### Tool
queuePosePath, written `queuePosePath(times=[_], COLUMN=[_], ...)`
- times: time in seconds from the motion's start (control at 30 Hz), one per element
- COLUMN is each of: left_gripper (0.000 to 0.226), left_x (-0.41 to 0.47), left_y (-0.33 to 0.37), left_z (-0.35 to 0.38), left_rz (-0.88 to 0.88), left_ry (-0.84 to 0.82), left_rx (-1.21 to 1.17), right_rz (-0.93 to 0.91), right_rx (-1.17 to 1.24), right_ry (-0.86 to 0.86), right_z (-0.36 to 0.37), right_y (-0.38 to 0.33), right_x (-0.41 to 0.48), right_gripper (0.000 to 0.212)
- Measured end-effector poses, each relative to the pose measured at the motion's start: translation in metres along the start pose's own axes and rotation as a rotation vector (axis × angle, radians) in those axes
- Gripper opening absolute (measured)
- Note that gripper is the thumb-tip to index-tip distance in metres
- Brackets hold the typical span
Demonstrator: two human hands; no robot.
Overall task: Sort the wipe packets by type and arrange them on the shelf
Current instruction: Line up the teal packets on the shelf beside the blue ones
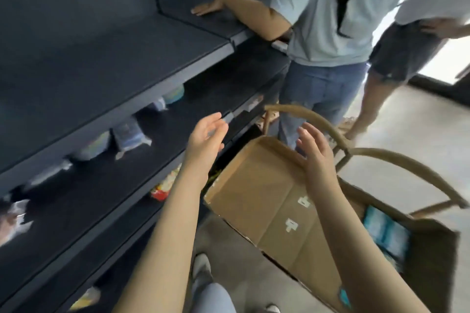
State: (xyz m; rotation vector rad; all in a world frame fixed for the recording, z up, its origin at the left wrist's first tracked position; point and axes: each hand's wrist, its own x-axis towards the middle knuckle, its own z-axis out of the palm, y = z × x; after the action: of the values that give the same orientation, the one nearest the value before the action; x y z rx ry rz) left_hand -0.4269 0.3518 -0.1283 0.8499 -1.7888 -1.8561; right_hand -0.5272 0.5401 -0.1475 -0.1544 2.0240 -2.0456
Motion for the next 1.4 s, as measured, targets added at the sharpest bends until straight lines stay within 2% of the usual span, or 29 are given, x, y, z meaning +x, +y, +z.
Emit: queuePosePath(times=[0.23, 0.33, 0.5, 0.6, 0.73, 1.07, 1.27, 1.4], left_gripper=[0.020, 0.019, 0.019, 0.022, 0.027, 0.031, 0.039, 0.052], left_x=[-0.015, -0.017, -0.017, -0.015, -0.010, -0.003, -0.009, -0.009], left_y=[-0.071, -0.105, -0.166, -0.207, -0.259, -0.372, -0.408, -0.420], left_z=[0.112, 0.147, 0.194, 0.216, 0.253, 0.395, 0.482, 0.523], left_rz=[-0.188, -0.270, -0.378, -0.453, -0.545, -0.762, -0.841, -0.845], left_ry=[-0.303, -0.421, -0.533, -0.573, -0.588, -0.597, -0.581, -0.628], left_rx=[0.142, 0.199, 0.321, 0.442, 0.552, 0.601, 0.577, 0.593], right_rz=[0.169, 0.234, 0.404, 0.523, 0.639, 0.756, 0.836, 0.835], right_rx=[0.015, 0.034, 0.110, 0.138, 0.094, -0.102, 0.001, -0.086], right_ry=[0.326, 0.448, 0.610, 0.713, 0.705, 0.631, 0.616, 0.618], right_z=[-0.114, -0.146, -0.193, -0.222, -0.272, -0.425, -0.471, -0.478], right_y=[0.063, 0.094, 0.154, 0.189, 0.235, 0.352, 0.394, 0.414], right_x=[-0.018, -0.022, -0.022, -0.020, -0.013, 0.058, 0.102, 0.112], right_gripper=[0.034, 0.040, 0.034, 0.037, 0.043, 0.066, 0.050, 0.048])
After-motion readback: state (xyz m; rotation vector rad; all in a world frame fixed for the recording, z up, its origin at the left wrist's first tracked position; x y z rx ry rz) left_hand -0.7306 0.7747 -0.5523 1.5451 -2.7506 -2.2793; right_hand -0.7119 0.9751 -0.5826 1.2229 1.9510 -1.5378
